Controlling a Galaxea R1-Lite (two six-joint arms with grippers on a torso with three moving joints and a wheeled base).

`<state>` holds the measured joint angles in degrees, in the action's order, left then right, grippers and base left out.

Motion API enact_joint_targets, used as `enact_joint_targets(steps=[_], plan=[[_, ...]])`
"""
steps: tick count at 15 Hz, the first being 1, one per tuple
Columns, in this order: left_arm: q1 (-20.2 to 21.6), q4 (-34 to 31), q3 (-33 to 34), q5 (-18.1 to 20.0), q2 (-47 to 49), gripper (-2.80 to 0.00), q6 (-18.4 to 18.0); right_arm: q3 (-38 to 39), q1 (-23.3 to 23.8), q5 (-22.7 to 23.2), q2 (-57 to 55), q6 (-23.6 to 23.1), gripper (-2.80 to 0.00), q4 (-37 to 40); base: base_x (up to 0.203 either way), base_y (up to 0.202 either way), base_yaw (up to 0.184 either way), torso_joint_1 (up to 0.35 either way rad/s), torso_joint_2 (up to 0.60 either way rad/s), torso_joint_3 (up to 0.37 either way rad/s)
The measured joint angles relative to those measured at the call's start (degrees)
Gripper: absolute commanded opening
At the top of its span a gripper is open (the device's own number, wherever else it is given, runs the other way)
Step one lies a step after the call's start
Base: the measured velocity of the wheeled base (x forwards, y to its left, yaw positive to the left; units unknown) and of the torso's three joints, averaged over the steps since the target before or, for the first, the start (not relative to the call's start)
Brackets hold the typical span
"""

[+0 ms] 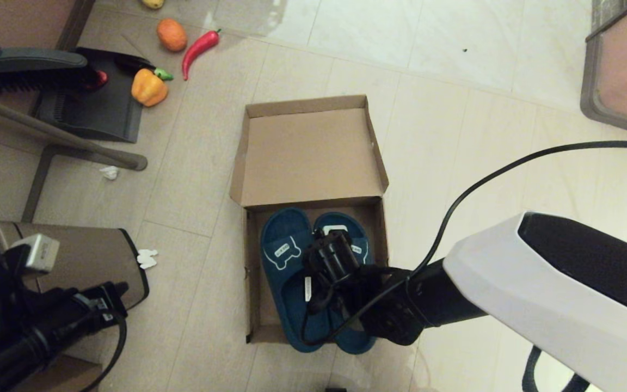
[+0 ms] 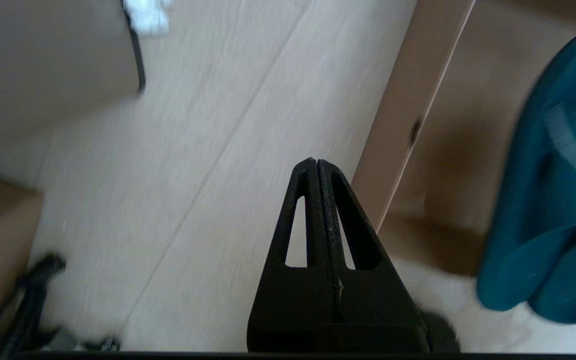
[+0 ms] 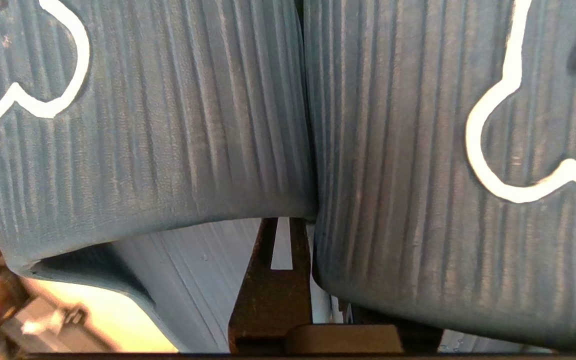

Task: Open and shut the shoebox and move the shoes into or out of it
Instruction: Put the shoes into the shoe box

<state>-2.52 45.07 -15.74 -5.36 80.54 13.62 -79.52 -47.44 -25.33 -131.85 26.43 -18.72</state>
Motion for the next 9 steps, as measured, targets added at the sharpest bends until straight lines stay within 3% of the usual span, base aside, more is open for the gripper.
enact_joint_targets(steps=[5, 6, 7, 9], plan=[[0.07, -0.43, -2.62, -0.56, 0.1, -2.8, -0.09, -5.51, 1.11, -0.23, -5.24, -1.19, -2.8, 0.09, 0.0, 0.0, 0.0, 0.0, 0.0, 0.0], [0.07, -0.43, -2.48, -0.63, 0.0, -2.8, -0.06, -6.23, 1.42, -0.32, -5.69, -1.22, -1.2, 0.09, 0.0, 0.0, 0.0, 0.0, 0.0, 0.0], [0.07, -0.43, -2.39, -0.65, -0.06, -2.8, -0.04, -7.14, 1.85, -0.69, -6.09, -1.32, 0.0, 0.08, 0.0, 0.0, 0.0, 0.0, 0.0, 0.0], [0.07, -0.43, -2.39, -0.66, -0.12, -2.8, -0.01, -9.12, 2.54, -2.07, -6.92, -1.55, 0.0, 0.03, 0.0, 0.0, 0.0, 0.0, 0.0, 0.0]])
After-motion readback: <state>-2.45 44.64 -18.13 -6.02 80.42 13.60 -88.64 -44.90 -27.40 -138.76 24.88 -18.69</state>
